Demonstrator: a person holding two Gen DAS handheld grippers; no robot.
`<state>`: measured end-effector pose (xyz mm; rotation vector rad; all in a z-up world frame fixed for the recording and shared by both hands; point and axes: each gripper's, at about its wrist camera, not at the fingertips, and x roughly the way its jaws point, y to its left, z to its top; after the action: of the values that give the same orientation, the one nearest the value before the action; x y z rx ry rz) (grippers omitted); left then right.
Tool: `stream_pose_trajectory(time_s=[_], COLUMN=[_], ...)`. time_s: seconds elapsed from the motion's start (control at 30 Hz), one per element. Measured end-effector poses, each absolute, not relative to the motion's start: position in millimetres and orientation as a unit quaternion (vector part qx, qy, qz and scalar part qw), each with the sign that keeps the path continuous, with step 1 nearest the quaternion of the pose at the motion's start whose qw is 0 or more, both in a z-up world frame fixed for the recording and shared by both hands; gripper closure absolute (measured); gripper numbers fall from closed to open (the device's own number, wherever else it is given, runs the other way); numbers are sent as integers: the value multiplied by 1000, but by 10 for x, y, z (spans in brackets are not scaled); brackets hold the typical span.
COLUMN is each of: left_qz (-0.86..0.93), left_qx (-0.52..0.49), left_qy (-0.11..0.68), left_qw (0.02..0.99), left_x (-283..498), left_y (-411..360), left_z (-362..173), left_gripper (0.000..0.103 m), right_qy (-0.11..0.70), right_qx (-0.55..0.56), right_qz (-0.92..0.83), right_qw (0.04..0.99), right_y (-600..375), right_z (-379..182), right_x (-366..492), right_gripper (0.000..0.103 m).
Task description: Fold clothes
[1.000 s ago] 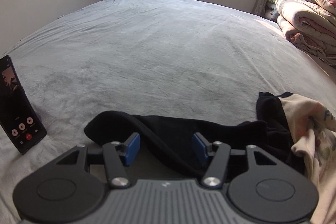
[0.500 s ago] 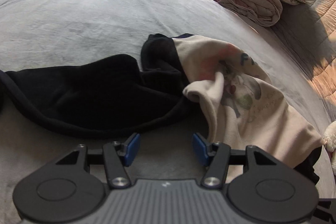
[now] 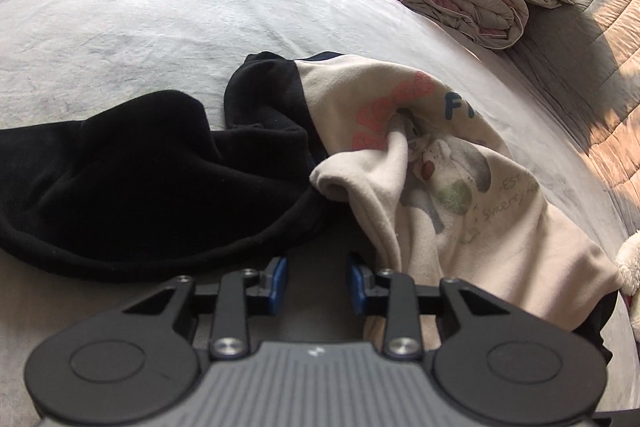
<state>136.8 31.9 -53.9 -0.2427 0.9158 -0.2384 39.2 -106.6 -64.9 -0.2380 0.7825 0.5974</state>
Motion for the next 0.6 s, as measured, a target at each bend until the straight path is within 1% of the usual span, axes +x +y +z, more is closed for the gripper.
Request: stream_pose_trajectory(time_s=[0.03,0.07,0.13,0.17,0.4,0.6], left_qz=[-114,-114,-112,-108,-99,-87], left_qx=[-116,-118,-120,-118,-104,-107], left_qy=[440,441,441,437,425,428], left_qw=[883,882,883,885,894,893], left_x=[1369,1369,1362,1349,1273,1252], left_y=[339,360,398,414,525,671], left_z=[-539,-540,-532,-516,-398,-387], left_gripper=[93,103,103,103,103,103], right_qy=[375,375,374,374,363,371], right_qx=[-112,-111,-104,-99,-83,-44], right_qz=[288,291,300,305,329,345], right_qw=[874,873,872,870,868,861], right_y=[-1065,-1063,-1062,-1064,-1065,-1116], right_z=[-644,-637,-612,-599,-486,-405], right_x=[393,389,366,355,249,245], right_gripper=[85,87,90,95,95,95])
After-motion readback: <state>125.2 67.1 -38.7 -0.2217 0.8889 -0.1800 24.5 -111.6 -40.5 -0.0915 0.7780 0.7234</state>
